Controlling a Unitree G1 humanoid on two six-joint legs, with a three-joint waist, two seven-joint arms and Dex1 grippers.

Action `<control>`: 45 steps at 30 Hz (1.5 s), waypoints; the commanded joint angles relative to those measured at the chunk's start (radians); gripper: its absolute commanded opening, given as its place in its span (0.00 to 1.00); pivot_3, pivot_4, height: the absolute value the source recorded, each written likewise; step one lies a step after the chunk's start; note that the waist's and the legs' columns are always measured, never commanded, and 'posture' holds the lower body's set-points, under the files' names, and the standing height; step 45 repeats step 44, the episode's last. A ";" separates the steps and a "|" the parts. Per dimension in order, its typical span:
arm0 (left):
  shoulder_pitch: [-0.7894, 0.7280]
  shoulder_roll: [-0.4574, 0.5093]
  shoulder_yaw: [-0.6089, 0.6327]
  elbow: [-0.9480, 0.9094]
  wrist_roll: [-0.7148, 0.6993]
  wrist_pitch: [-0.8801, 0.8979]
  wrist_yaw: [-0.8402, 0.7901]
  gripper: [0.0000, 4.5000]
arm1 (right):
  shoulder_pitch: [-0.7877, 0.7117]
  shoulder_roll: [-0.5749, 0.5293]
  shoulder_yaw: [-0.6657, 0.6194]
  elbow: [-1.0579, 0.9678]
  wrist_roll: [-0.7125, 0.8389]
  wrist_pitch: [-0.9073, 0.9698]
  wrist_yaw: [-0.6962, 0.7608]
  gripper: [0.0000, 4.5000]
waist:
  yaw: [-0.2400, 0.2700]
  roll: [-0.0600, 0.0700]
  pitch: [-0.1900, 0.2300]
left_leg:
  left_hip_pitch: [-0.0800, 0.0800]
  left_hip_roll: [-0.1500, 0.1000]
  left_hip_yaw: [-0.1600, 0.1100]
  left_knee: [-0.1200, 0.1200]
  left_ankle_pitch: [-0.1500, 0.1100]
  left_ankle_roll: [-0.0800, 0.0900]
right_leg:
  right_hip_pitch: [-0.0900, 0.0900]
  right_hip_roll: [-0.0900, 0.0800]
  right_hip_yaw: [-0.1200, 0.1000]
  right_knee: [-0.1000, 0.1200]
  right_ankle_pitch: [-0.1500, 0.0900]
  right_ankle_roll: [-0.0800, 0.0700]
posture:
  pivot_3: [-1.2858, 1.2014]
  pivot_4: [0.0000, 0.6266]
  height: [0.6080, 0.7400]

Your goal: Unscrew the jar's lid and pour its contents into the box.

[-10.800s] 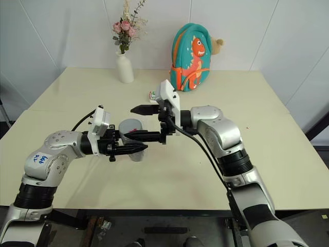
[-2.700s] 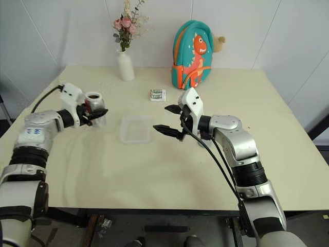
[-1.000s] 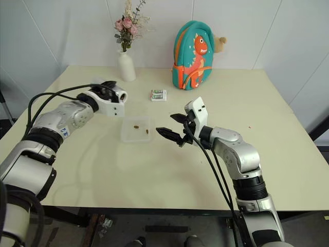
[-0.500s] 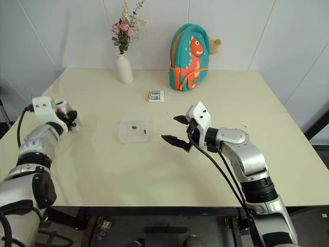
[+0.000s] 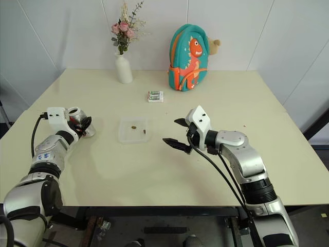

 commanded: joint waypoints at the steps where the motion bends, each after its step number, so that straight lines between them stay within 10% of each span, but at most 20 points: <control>1: 0.009 0.027 0.008 -0.013 -0.013 -0.003 -0.003 0.93 | -0.001 0.007 -0.019 -0.041 0.017 -0.001 -0.004 1.00 | 0.001 0.000 0.000 | 0.000 0.000 0.000 0.000 0.000 0.000 | 0.000 0.000 0.000 0.000 0.000 0.000 | 0.52 0.24 1.00; 9: 0.113 0.056 -0.015 -0.145 -0.008 0.052 -0.020 0.99 | 0.020 0.012 -0.021 -0.076 0.026 0.014 -0.015 1.00 | 0.002 0.000 0.000 | 0.000 0.000 0.000 0.000 0.000 0.000 | 0.000 0.000 0.000 0.000 0.000 0.000 | 0.52 0.24 1.00; 20: 0.680 0.143 0.001 -1.056 -0.092 0.450 -0.165 0.99 | 0.124 -0.043 -0.066 -0.128 0.040 0.051 -0.016 1.00 | 0.008 0.000 0.000 | 0.002 0.001 0.000 -0.001 0.000 0.000 | 0.002 0.000 0.001 -0.001 0.000 -0.003 | 0.52 0.24 1.00; 25: 0.779 0.164 0.023 -1.261 -0.175 0.302 -0.346 0.99 | 0.139 -0.083 -0.089 -0.126 0.053 -0.013 0.048 1.00 | 0.007 0.000 0.000 | 0.012 0.002 0.003 -0.004 0.000 0.000 | 0.014 0.000 0.001 -0.012 -0.006 -0.020 | 0.52 0.24 1.00; 33: 0.705 0.264 -0.047 -1.255 -0.276 0.256 -0.649 0.99 | 0.111 -0.156 -0.100 -0.039 0.057 -0.223 0.246 1.00 | 0.001 0.000 0.000 | 0.015 0.003 0.010 -0.010 0.000 0.002 | 0.020 -0.001 0.006 -0.029 -0.002 -0.018 | 0.52 0.24 1.00; 45: 0.620 0.259 -0.092 -1.188 -0.235 0.181 -0.670 0.99 | 0.117 -0.206 -0.124 0.015 0.038 -0.262 0.260 1.00 | 0.001 0.000 0.000 | 0.015 0.003 0.012 -0.014 -0.001 0.004 | 0.016 -0.001 0.007 -0.029 0.005 -0.003 | 0.52 0.24 1.00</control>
